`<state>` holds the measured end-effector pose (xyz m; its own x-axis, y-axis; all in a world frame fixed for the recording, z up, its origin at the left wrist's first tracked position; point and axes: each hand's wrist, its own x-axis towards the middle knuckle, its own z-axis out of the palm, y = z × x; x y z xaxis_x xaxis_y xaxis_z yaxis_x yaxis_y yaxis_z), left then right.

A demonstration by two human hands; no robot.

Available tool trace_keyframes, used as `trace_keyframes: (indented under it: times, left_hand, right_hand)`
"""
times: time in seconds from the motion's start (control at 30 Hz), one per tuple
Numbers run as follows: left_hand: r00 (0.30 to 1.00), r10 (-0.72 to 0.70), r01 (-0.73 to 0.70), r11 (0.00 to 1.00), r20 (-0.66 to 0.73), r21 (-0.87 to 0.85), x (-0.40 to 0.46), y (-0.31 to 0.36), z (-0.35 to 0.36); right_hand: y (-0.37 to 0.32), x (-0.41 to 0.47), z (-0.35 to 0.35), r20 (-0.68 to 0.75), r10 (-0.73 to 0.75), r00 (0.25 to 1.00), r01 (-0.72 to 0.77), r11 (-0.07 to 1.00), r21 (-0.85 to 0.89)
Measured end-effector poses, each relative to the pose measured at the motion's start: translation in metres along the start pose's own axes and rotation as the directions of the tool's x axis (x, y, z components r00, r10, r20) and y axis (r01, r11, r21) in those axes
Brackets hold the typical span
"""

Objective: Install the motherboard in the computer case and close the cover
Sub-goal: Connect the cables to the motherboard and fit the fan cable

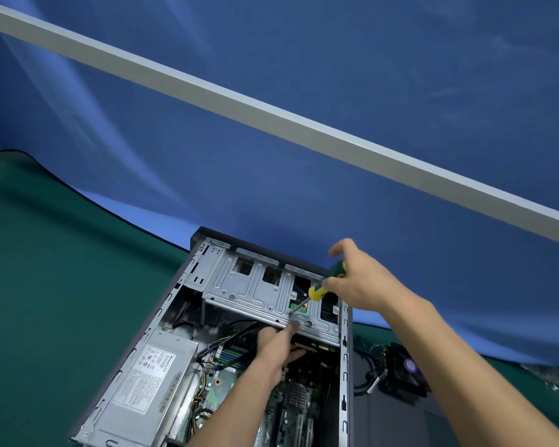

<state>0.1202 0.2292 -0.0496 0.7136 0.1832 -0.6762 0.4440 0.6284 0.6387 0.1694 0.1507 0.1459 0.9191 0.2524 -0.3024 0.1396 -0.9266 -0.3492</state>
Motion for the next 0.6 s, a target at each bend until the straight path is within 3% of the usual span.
trace_keyframes:
  times: [0.13, 0.2, 0.27, 0.37, 0.5, 0.6]
  left_hand:
    - [1.0, 0.005, -0.005, 1.0, 0.005, -0.005, 0.0, 0.001, 0.002]
    - [1.0, 0.007, -0.007, 1.0, 0.013, -0.011, -0.001, 0.002, 0.001]
    - [1.0, 0.015, -0.015, 1.0, 0.003, -0.022, -0.002, 0.001, 0.001]
    - [0.999, 0.022, -0.023, 0.999, -0.023, -0.037, -0.002, -0.001, 0.002]
    - [1.0, 0.03, -0.03, 0.998, -0.001, -0.052, -0.004, 0.0, 0.001]
    - [1.0, 0.02, -0.02, 0.999, -0.003, -0.035, -0.003, -0.001, 0.0]
  right_hand:
    - [-0.001, 0.0, 0.007, -0.152, 0.062, 0.986, -0.073, 0.995, -0.068]
    - [-0.003, 0.0, 0.004, -0.062, 0.081, 0.995, -0.082, 0.997, -0.015]
    - [-0.004, -0.001, 0.003, -0.02, 0.042, 0.999, -0.043, 0.996, -0.074]
    - [-0.003, -0.006, 0.01, -0.181, 0.063, 0.981, -0.098, 0.977, -0.188]
    - [0.0, -0.01, 0.004, -0.024, 0.068, 0.997, -0.069, 0.997, -0.029]
    - [-0.001, -0.01, 0.01, -0.142, 0.03, 0.989, -0.056, 0.983, -0.178]
